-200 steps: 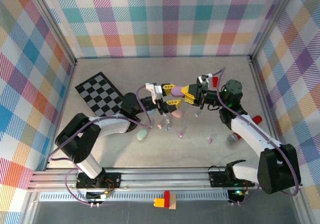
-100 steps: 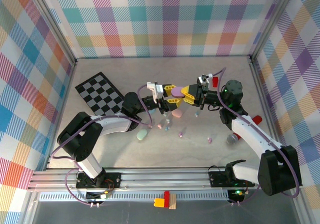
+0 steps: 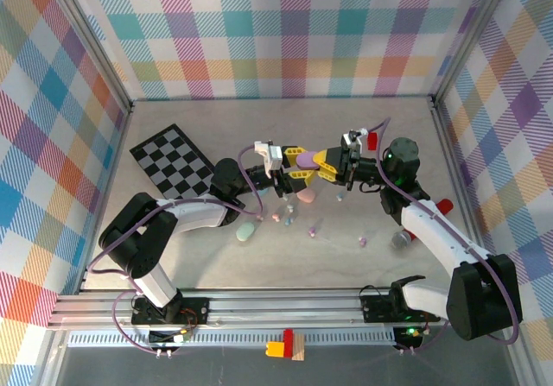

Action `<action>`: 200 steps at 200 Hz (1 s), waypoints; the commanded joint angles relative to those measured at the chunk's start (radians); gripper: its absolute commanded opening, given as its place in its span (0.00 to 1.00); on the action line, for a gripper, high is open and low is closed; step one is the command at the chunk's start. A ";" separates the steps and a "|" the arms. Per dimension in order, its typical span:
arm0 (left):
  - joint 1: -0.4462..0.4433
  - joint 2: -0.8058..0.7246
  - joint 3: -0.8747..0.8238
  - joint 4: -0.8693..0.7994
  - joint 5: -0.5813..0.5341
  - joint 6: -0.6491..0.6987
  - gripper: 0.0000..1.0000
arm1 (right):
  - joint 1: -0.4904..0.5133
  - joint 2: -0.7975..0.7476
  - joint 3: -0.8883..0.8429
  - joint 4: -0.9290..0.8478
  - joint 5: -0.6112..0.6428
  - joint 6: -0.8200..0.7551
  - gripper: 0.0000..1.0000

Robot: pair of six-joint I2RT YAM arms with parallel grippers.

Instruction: Insert wireless bluetooth earbuds into charging case

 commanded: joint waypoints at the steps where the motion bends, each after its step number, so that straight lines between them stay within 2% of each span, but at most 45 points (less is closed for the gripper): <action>1: 0.002 0.007 0.023 0.055 0.026 -0.007 0.52 | -0.007 -0.022 0.027 0.041 0.000 0.002 0.02; 91: 0.001 0.009 0.027 0.055 0.035 -0.008 0.51 | -0.006 -0.039 0.019 0.042 0.004 0.001 0.02; 118: 0.000 0.003 0.028 0.055 0.035 -0.011 0.46 | -0.007 -0.036 0.016 0.028 0.002 -0.001 0.01; 152: 0.000 -0.002 0.028 0.056 0.039 -0.018 0.49 | -0.006 -0.033 0.015 0.022 0.001 -0.004 0.01; 200: 0.000 0.006 0.034 0.055 0.048 -0.024 0.46 | -0.005 -0.033 0.015 0.001 0.003 -0.017 0.01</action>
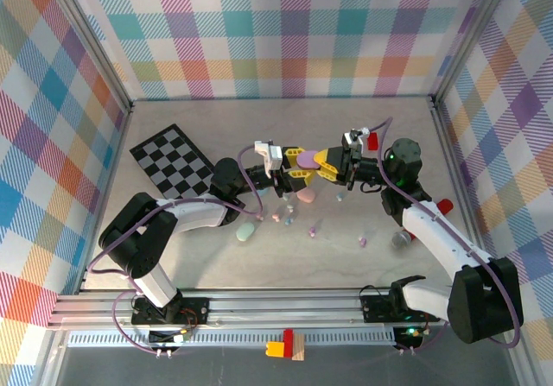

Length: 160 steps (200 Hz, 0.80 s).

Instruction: Insert wireless bluetooth earbuds into charging case

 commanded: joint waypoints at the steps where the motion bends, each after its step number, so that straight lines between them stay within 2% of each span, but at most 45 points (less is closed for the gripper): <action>1: 0.000 0.005 0.031 0.056 0.036 -0.018 0.46 | -0.005 -0.014 0.013 -0.004 0.000 -0.018 0.01; 45: 0.001 0.009 0.031 0.055 0.043 -0.020 0.39 | -0.005 -0.013 0.015 -0.028 0.004 -0.037 0.03; 59: 0.001 0.007 0.030 0.056 0.044 -0.022 0.38 | -0.005 -0.015 0.017 -0.053 0.008 -0.056 0.18; 77: 0.000 0.004 0.025 0.054 0.042 -0.019 0.38 | -0.005 -0.016 0.018 -0.070 0.018 -0.068 0.47; 87: 0.000 0.003 0.019 0.053 0.039 -0.011 0.38 | -0.007 -0.017 0.016 -0.063 0.031 -0.070 0.60; 108: 0.004 0.001 -0.001 0.053 0.029 0.002 0.38 | -0.008 -0.031 0.028 -0.130 0.061 -0.138 0.74; 131: 0.011 -0.009 -0.029 0.052 0.029 0.006 0.38 | -0.009 -0.069 0.102 -0.443 0.127 -0.402 0.83; 160: 0.016 -0.031 -0.078 0.051 0.029 0.012 0.38 | -0.003 -0.081 0.250 -0.877 0.241 -0.850 0.93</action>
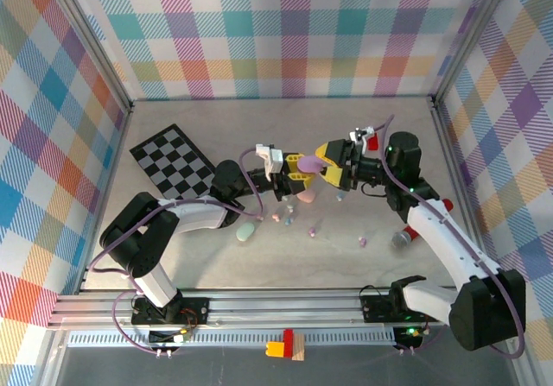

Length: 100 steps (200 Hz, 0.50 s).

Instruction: Insert wireless bluetooth earbuds into charging case

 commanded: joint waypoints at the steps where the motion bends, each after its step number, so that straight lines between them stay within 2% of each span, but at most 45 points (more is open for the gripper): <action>1: 0.010 -0.039 -0.045 0.054 0.014 0.024 0.38 | 0.002 -0.033 0.134 -0.413 0.117 -0.469 0.93; 19: 0.012 -0.050 -0.080 0.054 0.016 0.032 0.38 | 0.044 -0.042 0.200 -0.579 0.226 -0.743 1.00; 50: 0.012 -0.080 -0.126 0.055 0.041 0.043 0.38 | 0.192 -0.021 0.274 -0.713 0.482 -1.050 0.99; 70: 0.011 -0.100 -0.146 0.052 0.048 0.043 0.38 | 0.270 0.018 0.314 -0.765 0.603 -1.162 0.99; 100: 0.012 -0.118 -0.159 0.052 0.052 0.034 0.38 | 0.314 0.032 0.320 -0.745 0.643 -1.198 0.99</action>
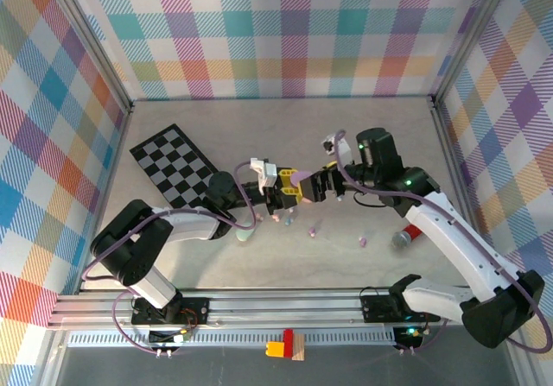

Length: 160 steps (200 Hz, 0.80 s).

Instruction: Insert wireless bluetooth earbuds into charging case

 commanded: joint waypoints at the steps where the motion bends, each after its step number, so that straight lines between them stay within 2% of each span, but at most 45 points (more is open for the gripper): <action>1: 0.011 -0.038 -0.016 0.052 0.029 0.012 0.38 | 0.021 0.007 0.023 -0.059 0.116 -0.155 0.99; 49: 0.011 -0.042 -0.012 0.052 0.044 0.010 0.38 | 0.026 -0.042 -0.022 0.016 0.214 -0.109 0.99; 94: 0.011 -0.030 -0.003 0.051 0.066 0.009 0.38 | 0.027 -0.080 -0.086 0.163 0.186 0.016 0.99; 107: 0.010 -0.036 -0.012 0.052 0.043 0.020 0.38 | 0.027 -0.080 -0.099 0.191 0.190 0.038 0.99; 160: 0.010 -0.049 -0.032 0.051 0.044 0.031 0.38 | 0.027 -0.052 -0.072 0.220 0.218 0.086 0.99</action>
